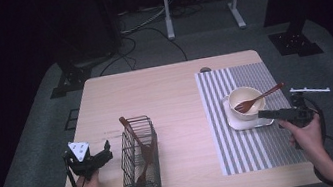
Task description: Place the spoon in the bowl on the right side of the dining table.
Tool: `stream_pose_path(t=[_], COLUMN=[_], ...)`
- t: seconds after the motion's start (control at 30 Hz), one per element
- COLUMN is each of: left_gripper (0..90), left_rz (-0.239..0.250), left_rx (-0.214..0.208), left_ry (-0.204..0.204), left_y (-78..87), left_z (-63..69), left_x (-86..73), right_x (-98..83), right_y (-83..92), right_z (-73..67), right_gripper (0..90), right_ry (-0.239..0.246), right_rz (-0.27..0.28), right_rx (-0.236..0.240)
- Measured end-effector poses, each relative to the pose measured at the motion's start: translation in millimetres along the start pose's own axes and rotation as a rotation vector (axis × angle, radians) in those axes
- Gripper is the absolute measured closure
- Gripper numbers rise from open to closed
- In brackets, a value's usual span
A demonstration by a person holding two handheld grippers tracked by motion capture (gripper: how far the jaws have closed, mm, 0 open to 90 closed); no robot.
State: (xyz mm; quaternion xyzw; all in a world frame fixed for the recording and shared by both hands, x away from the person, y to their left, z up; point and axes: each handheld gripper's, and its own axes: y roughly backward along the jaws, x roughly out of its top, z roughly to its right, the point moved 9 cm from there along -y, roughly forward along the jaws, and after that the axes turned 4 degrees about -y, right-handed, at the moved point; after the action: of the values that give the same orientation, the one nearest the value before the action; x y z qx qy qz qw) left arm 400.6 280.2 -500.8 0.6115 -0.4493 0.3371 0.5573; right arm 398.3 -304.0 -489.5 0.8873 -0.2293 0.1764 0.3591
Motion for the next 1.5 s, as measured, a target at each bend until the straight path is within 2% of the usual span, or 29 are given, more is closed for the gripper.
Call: stream_pose_path(t=[0.9,1.3,1.5], left_gripper=[0.0,0.0,0.0], left_rz=[0.002,0.001,0.002], left_rx=[0.001,0.0,0.0], left_ry=[0.002,0.002,0.002], left_y=[0.0,0.0,0.0], left_z=[0.3,0.2,0.2], left_x=[0.1,0.1,0.1], right_x=[-31.4,-48.0,-53.7], right_y=[-6.7,-16.0,-17.7], right_z=[-12.4,-19.5,-20.7], right_gripper=[39.4,37.0,36.8], right_ry=[0.051,0.098,0.097], right_rz=[-0.035,-0.062,-0.059], right_rx=[0.007,-0.003,0.002])
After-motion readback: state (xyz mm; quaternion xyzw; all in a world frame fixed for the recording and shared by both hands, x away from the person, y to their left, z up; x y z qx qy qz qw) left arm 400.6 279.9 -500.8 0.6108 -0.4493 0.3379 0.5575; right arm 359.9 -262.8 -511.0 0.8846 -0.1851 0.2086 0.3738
